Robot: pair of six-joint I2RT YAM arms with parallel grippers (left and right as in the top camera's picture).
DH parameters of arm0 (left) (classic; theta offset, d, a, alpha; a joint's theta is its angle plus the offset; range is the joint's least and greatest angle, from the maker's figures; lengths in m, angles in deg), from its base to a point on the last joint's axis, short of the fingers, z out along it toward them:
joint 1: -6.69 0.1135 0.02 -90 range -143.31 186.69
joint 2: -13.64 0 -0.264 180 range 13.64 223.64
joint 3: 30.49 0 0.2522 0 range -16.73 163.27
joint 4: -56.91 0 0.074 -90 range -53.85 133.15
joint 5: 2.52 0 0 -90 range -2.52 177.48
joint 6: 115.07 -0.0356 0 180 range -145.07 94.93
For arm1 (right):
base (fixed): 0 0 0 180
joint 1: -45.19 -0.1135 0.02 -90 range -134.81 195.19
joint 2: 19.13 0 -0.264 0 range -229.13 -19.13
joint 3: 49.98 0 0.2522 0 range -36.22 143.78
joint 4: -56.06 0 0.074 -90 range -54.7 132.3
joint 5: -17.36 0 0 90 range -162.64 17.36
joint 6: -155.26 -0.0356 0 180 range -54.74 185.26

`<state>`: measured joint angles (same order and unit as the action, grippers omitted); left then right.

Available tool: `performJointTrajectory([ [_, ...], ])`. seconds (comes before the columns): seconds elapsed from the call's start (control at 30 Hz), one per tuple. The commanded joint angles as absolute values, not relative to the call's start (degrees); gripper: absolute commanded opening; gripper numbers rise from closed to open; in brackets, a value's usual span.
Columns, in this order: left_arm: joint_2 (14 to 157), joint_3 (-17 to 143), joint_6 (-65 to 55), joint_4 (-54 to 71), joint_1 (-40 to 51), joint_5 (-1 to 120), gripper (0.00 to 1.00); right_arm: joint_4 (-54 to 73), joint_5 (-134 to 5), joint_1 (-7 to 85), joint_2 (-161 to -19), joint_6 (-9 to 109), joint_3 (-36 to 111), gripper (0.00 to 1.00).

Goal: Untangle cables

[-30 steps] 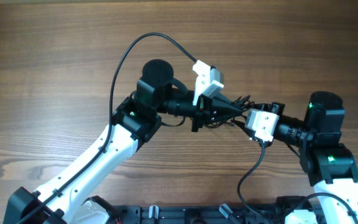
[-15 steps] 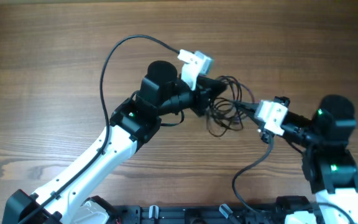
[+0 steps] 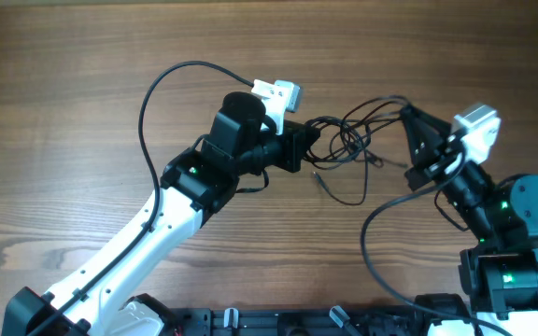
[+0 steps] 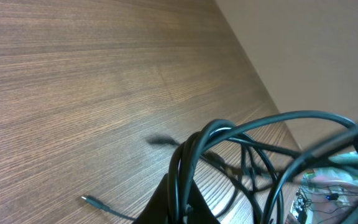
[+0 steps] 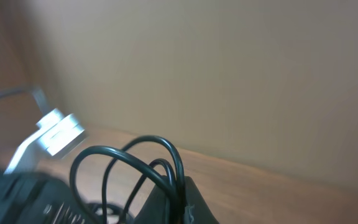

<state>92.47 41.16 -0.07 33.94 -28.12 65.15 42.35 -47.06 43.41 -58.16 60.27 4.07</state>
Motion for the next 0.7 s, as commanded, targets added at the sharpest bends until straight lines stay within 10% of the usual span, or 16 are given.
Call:
performJointTrajectory([
  [0.0,92.3,40.7,-0.8,32.1,-27.2,68.1,0.04,44.6,-64.8,44.1,-56.6,41.8,5.1,0.04],
  [0.2,92.3,40.7,-2.1,31.9,-27.2,68.0,0.04,43.9,-79.6,44.1,-56.6,9.6,5.1,0.04],
  [0.37,92.3,40.7,-3.2,32.8,-27.2,67.8,0.04,36.9,-87.0,44.1,-56.6,5.8,5.1,0.07],
  [0.57,90.8,40.7,-14.8,36.5,-27.2,63.1,0.04,22.1,-90.1,44.1,-56.7,11.5,5.1,0.75],
  [0.67,89.8,40.7,-18.0,36.5,-27.2,63.1,0.04,22.4,-82.7,44.1,-56.8,28.8,5.1,0.83],
])
